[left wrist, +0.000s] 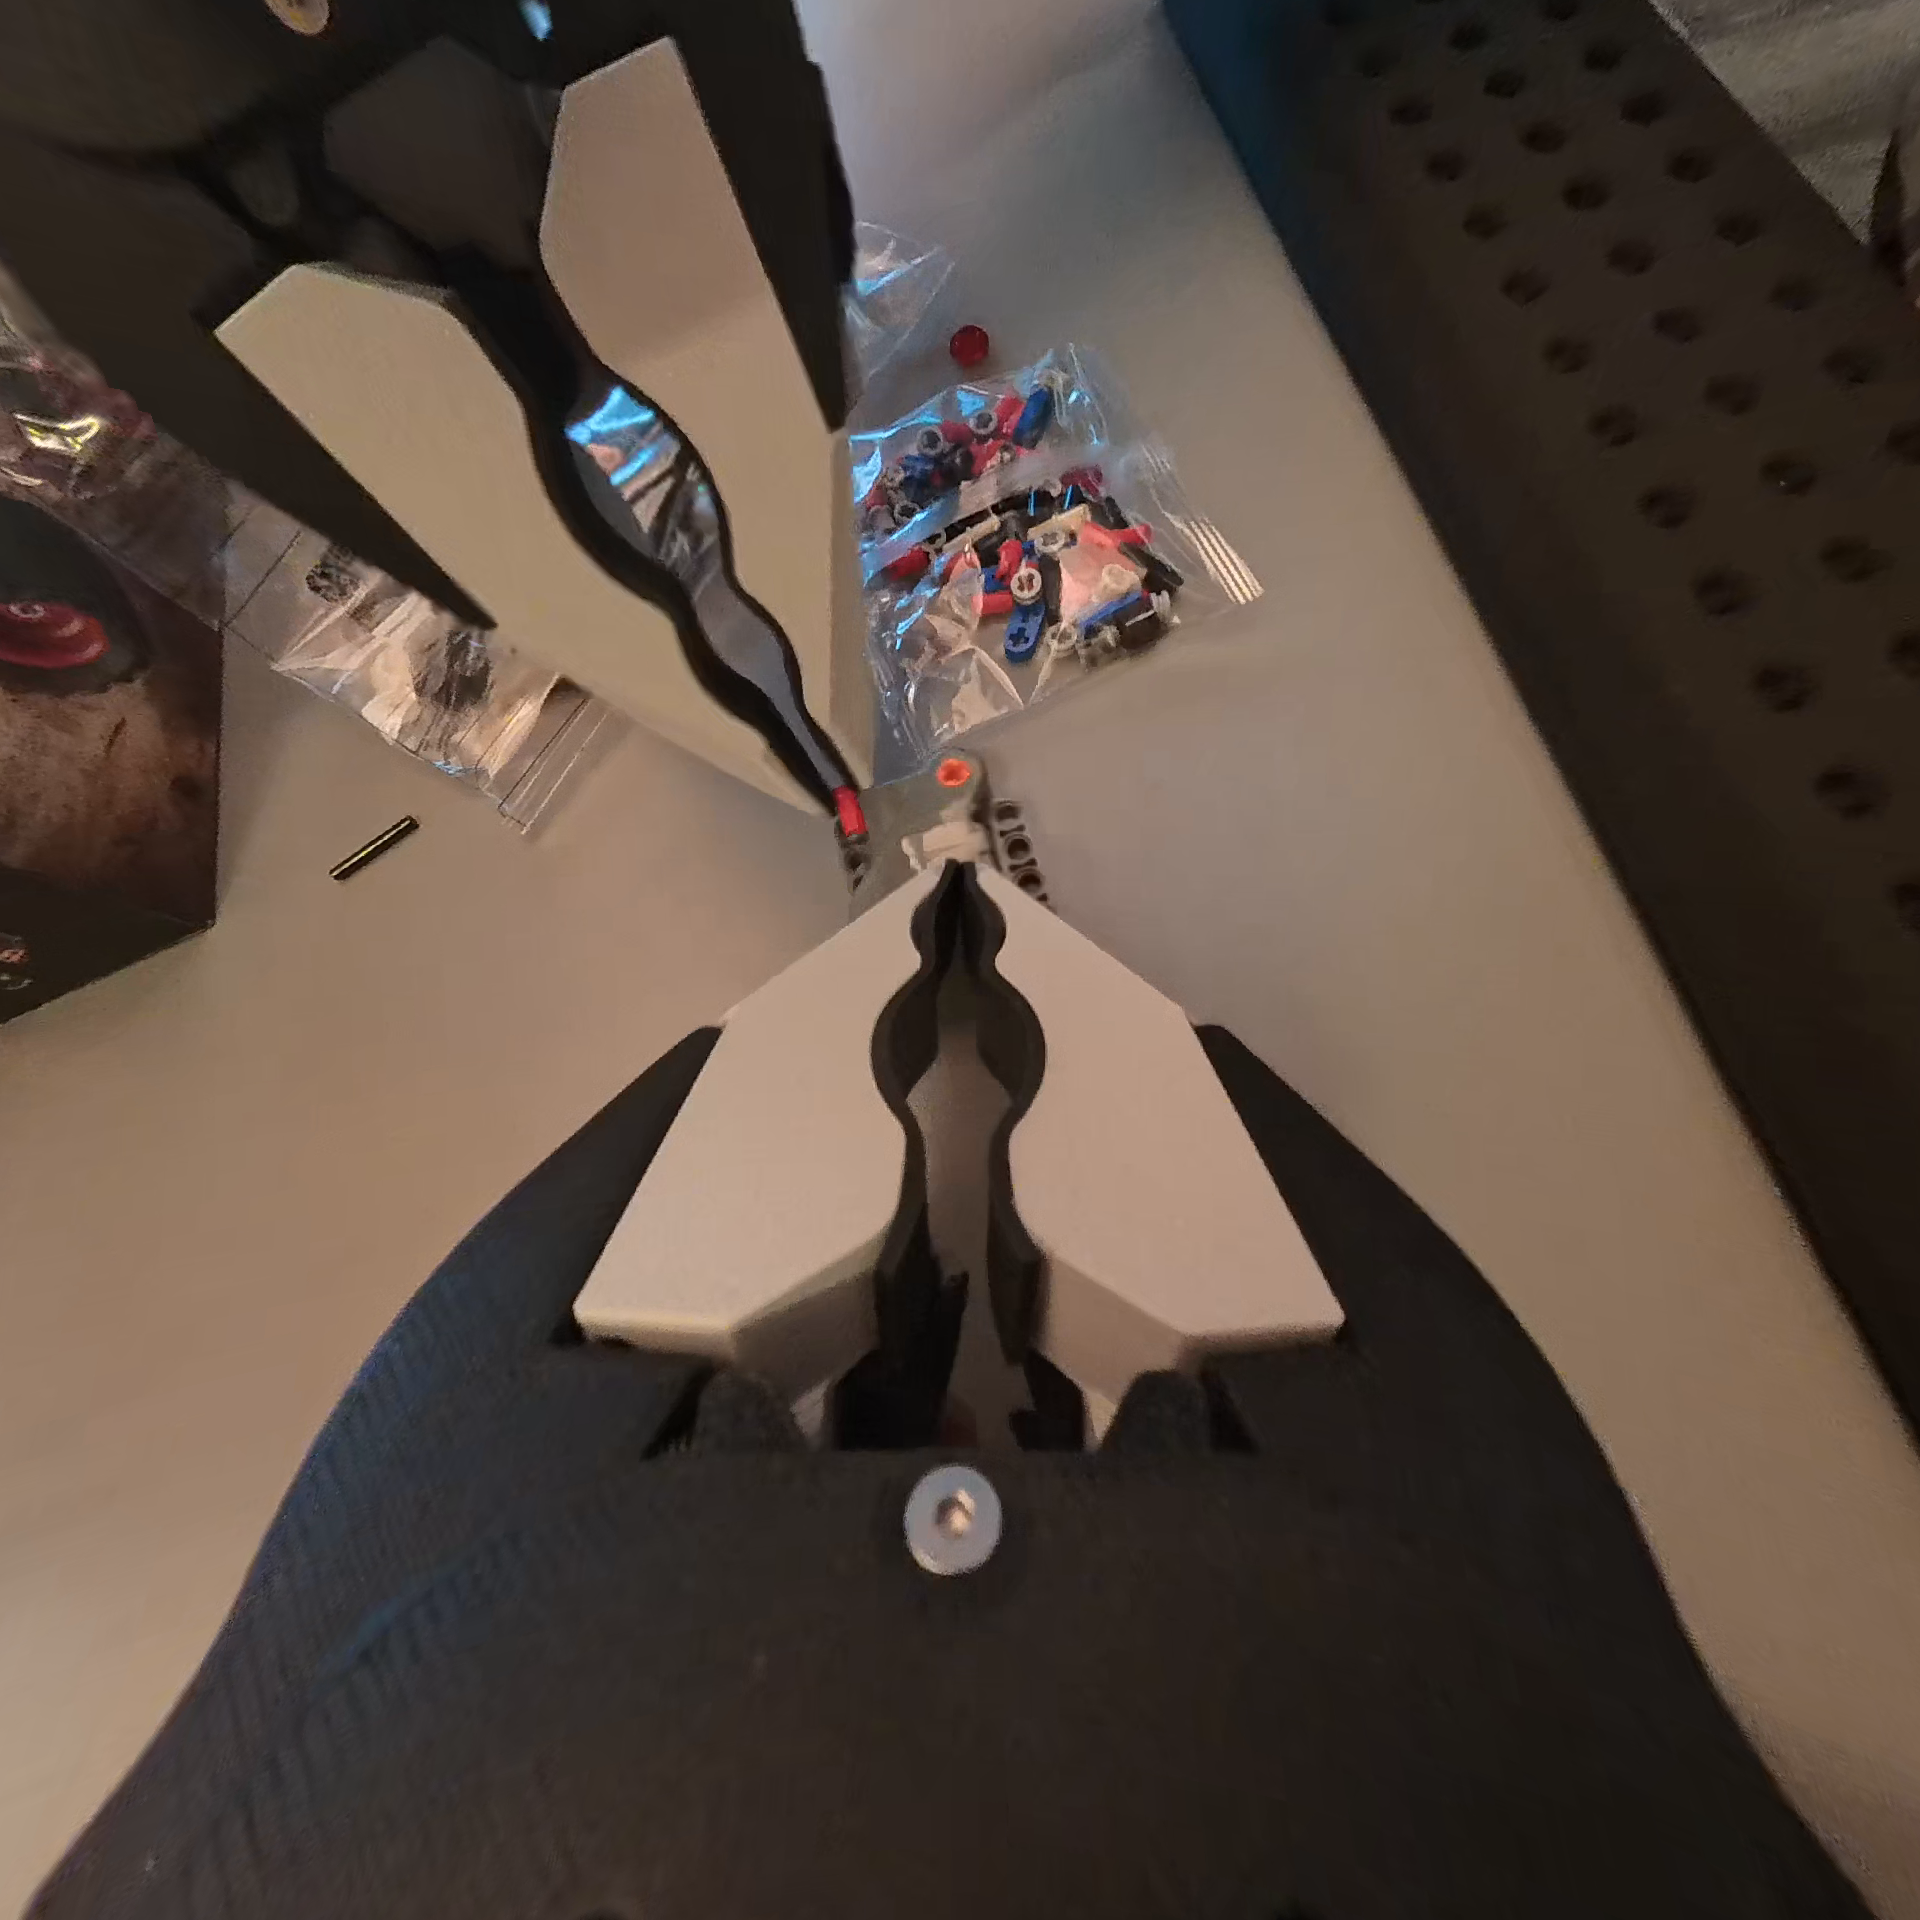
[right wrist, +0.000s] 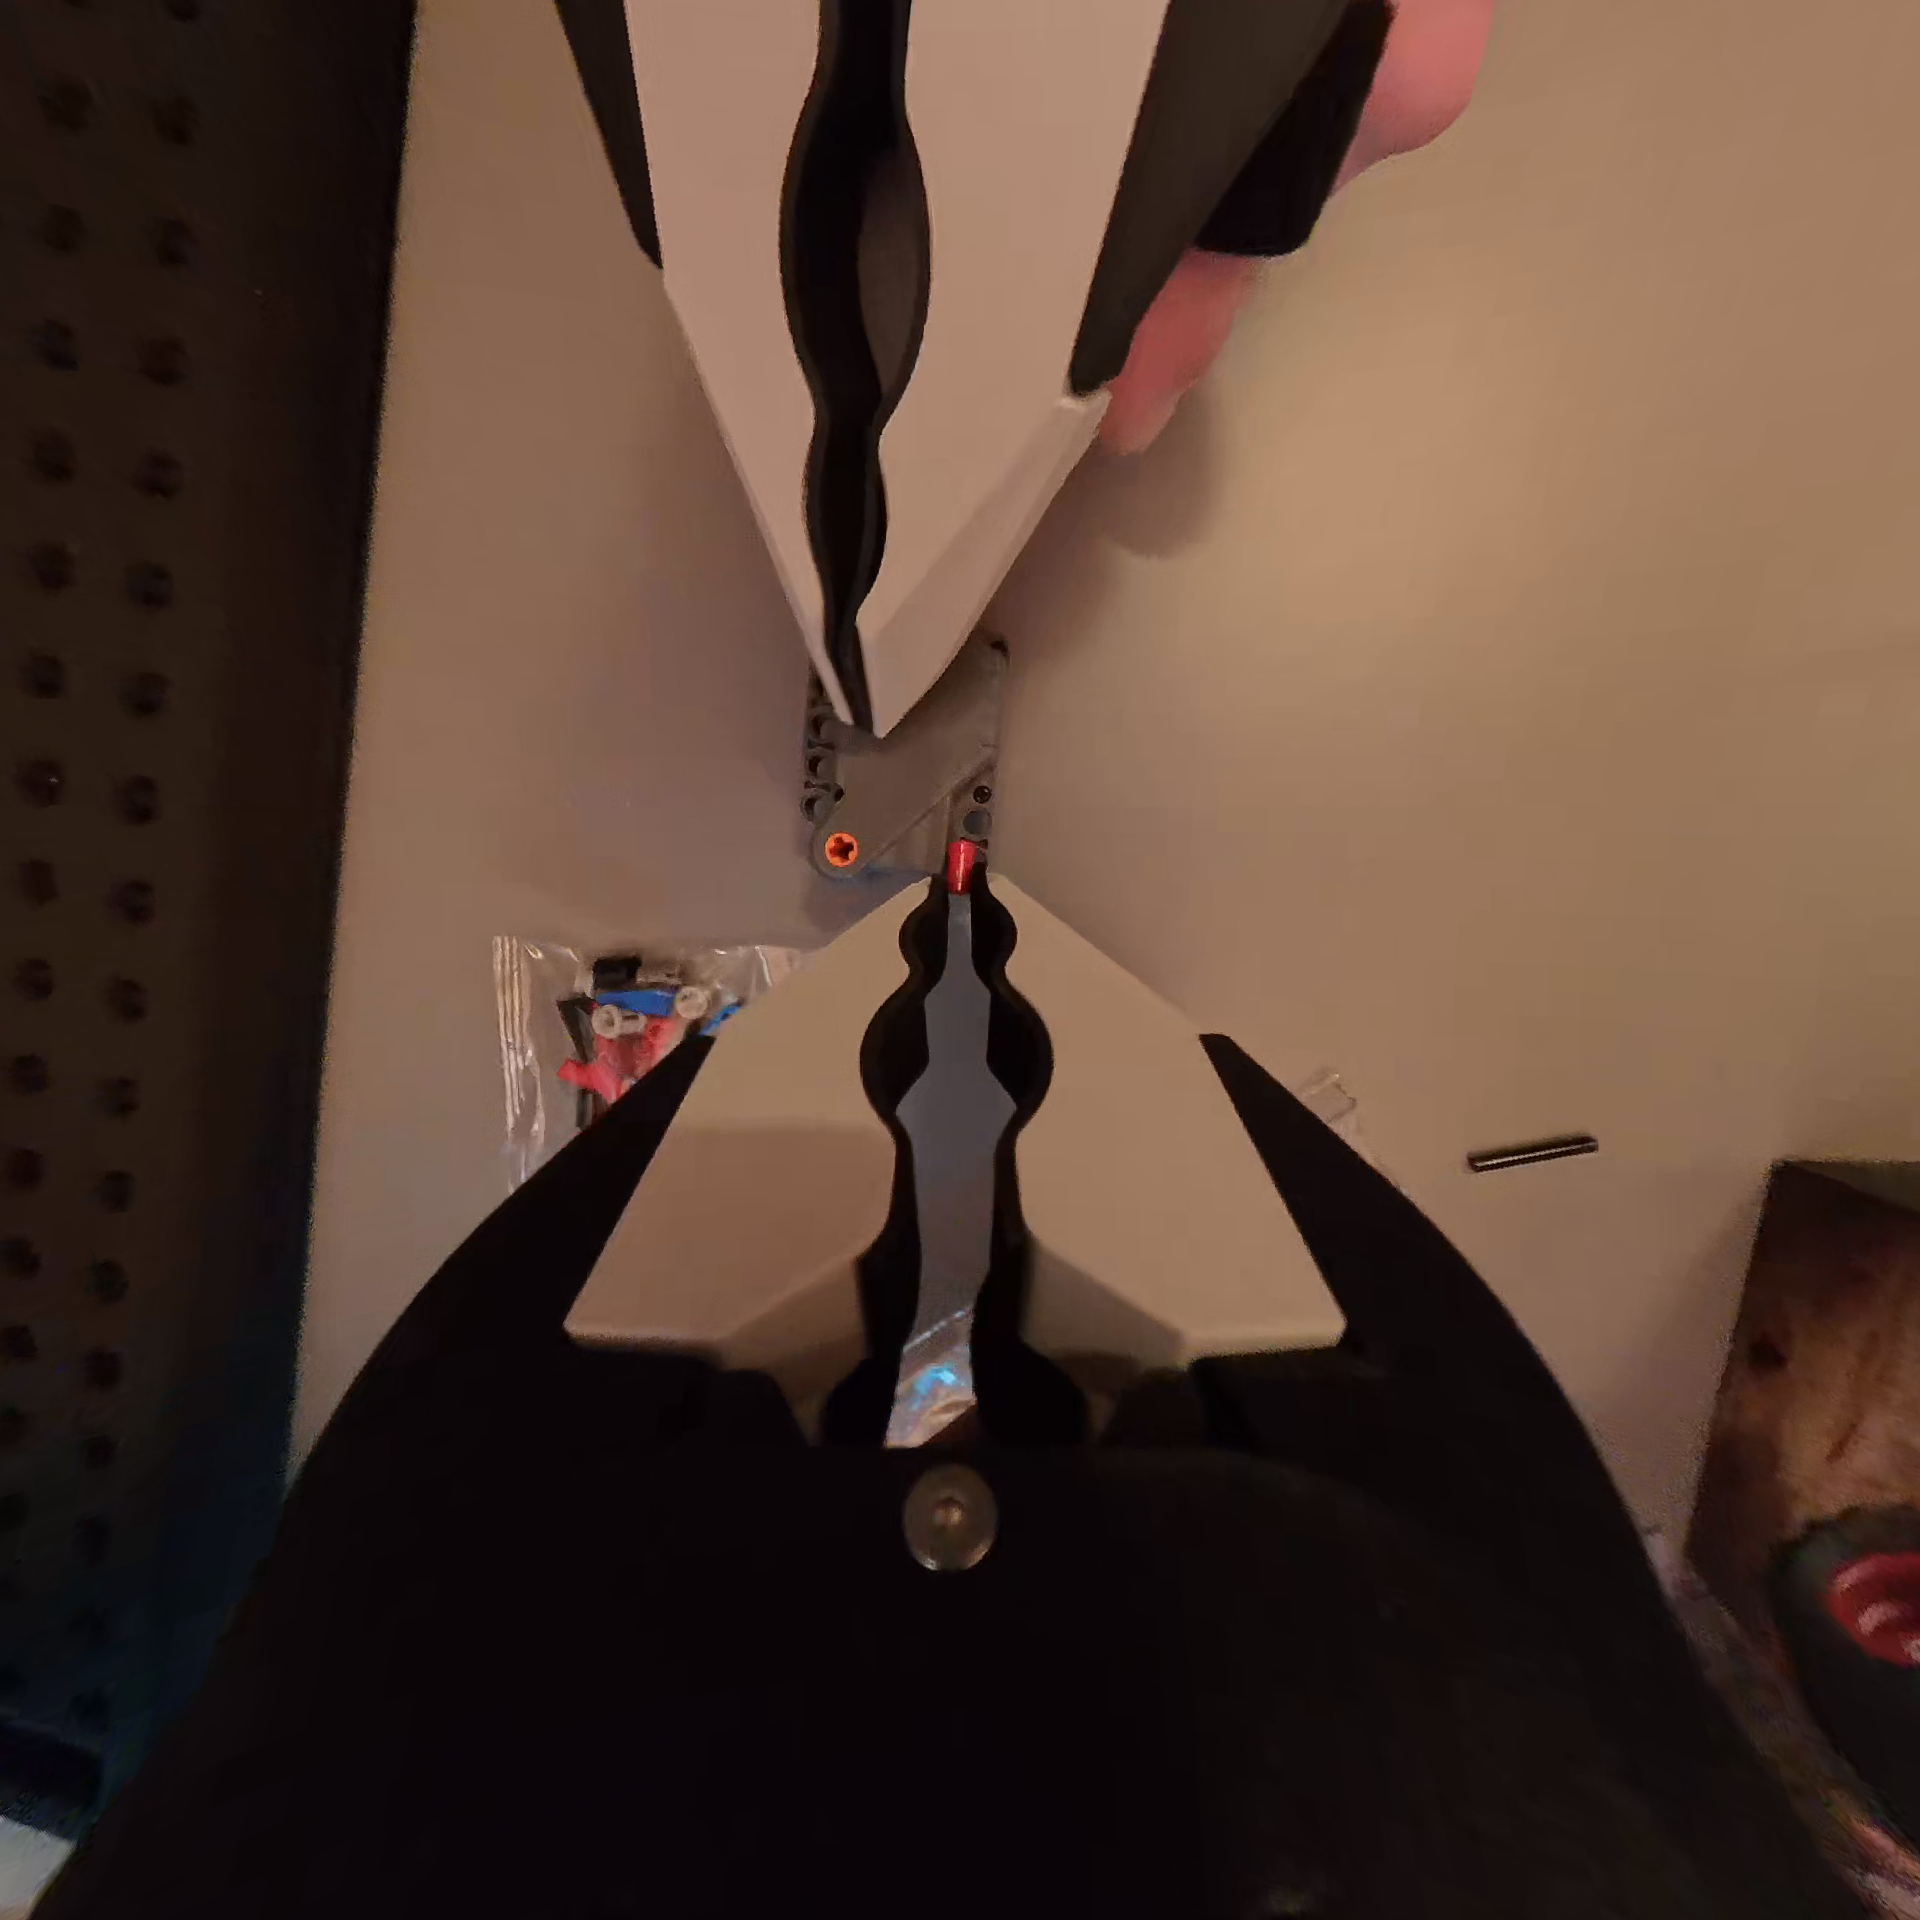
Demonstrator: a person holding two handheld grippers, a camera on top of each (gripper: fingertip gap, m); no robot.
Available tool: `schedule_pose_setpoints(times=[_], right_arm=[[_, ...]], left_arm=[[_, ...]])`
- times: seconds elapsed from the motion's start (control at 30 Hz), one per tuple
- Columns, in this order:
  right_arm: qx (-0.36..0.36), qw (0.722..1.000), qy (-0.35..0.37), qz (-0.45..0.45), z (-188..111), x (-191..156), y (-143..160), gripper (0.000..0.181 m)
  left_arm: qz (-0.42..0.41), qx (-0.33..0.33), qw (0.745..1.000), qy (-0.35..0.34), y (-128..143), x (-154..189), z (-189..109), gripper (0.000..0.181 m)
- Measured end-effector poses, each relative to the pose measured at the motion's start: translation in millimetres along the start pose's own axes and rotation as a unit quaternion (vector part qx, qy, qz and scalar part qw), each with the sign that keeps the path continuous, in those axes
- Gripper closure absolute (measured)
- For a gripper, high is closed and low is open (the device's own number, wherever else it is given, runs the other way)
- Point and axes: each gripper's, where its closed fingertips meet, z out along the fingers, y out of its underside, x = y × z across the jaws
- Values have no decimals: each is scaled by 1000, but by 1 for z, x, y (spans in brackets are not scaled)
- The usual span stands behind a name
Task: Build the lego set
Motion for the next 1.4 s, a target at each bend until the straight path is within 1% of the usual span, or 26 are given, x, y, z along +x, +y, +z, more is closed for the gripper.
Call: schedule_pose_setpoints(times=[0.13,0.2,0.27,0.33,0.43,0.5,0.6,0.67,0.9,1.17,1.4], right_arm=[[33,999,-7,10,3,-13,-9,179],[58,998,-17,15,4,-23,-16,179],[63,998,-5,20,6,-24,-16,179],[91,995,-2,38,4,-27,-22,179],[113,992,15,60,3,-27,-21,179],[137,987,21,76,-1,-26,-21,179],[178,979,28,92,-11,-26,-27,179],[184,978,35,91,-14,-28,-28,179],[212,972,44,92,-25,-28,-33,179],[249,962,27,108,-32,-28,-37,179],[260,959,17,115,-32,-26,-36,179]], left_arm=[[12,-26,1000,-7,8,-3,-8,181],[18,-40,999,-23,12,-7,-12,181],[14,-46,998,-34,14,-9,-14,181],[14,-50,998,-47,15,-9,-16,181],[29,-54,994,-87,14,-15,-21,180],[41,-46,992,-111,7,-16,-23,174],[62,-56,987,-139,7,-17,-22,168],[56,-50,986,-146,6,-18,-22,163],[59,-44,980,-183,-2,-24,-24,158],[67,-23,974,-216,-16,-27,-28,159],[61,-9,971,-232,-18,-36,-29,160]])
